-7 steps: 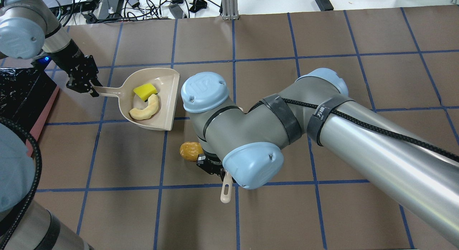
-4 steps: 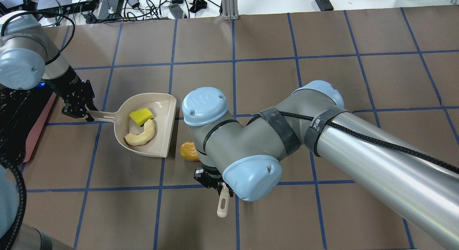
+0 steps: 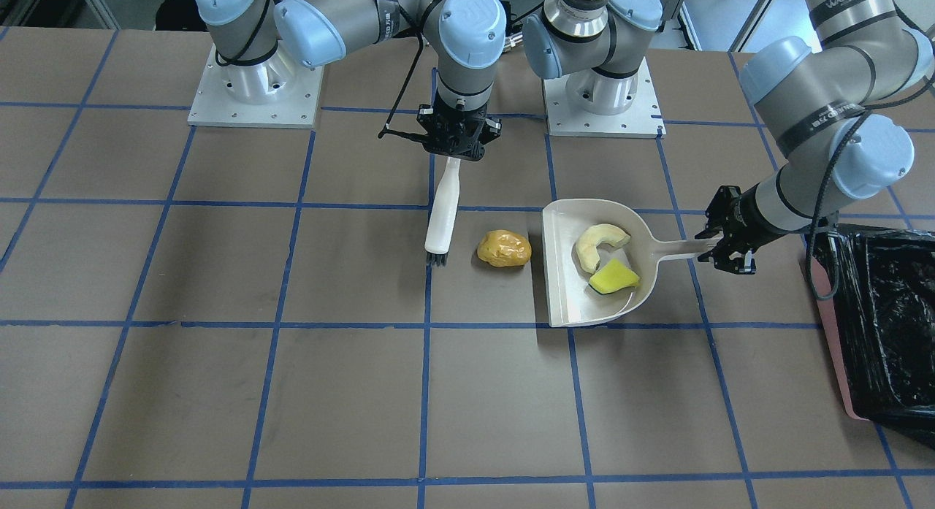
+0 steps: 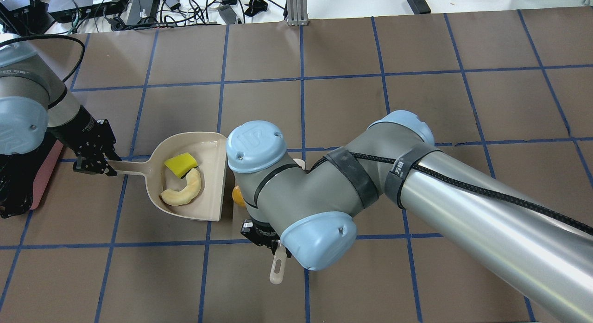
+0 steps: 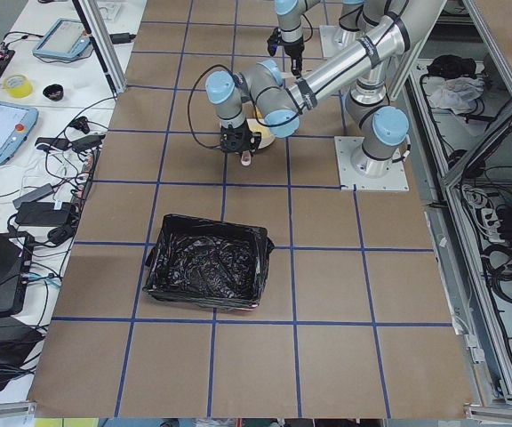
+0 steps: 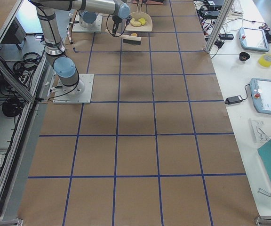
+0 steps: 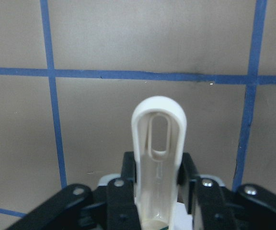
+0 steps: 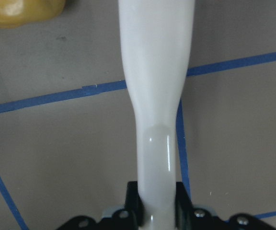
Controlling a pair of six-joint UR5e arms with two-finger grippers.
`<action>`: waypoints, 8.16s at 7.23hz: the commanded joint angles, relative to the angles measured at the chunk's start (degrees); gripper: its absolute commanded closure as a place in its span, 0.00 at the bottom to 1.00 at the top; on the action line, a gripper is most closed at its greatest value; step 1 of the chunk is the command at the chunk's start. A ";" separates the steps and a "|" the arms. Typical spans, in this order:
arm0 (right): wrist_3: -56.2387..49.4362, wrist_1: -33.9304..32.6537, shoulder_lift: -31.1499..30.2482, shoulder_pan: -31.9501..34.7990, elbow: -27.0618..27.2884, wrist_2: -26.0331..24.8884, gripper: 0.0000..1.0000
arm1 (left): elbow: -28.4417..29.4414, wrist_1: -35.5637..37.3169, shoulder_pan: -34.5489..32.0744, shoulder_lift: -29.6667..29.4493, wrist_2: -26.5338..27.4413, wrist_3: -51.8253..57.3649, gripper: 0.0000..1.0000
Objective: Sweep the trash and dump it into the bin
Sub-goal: 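Sweep the yellow potato into the dustpan with the right gripper's brush, then carry the dustpan over the black bin with the left gripper while the right brush withdraws, then tilt the dustpan with the left gripper to dump contents into the bin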
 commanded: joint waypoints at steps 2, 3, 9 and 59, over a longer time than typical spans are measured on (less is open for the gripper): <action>3.53 -4.24 3.33 2.79 -0.03 0.02 1.00 | -5.50 7.22 0.96 1.64 0.23 -0.65 1.00; 3.89 -4.60 3.69 2.88 -0.04 0.02 1.00 | -6.65 8.27 0.87 1.72 0.23 -1.08 1.00; 9.50 -14.06 9.12 7.44 -1.61 3.26 1.00 | -7.63 8.63 -4.74 1.81 0.49 -8.37 1.00; -62.64 -9.27 13.36 -54.33 -7.86 -18.00 1.00 | 80.62 -26.19 34.01 -39.58 -1.79 31.08 1.00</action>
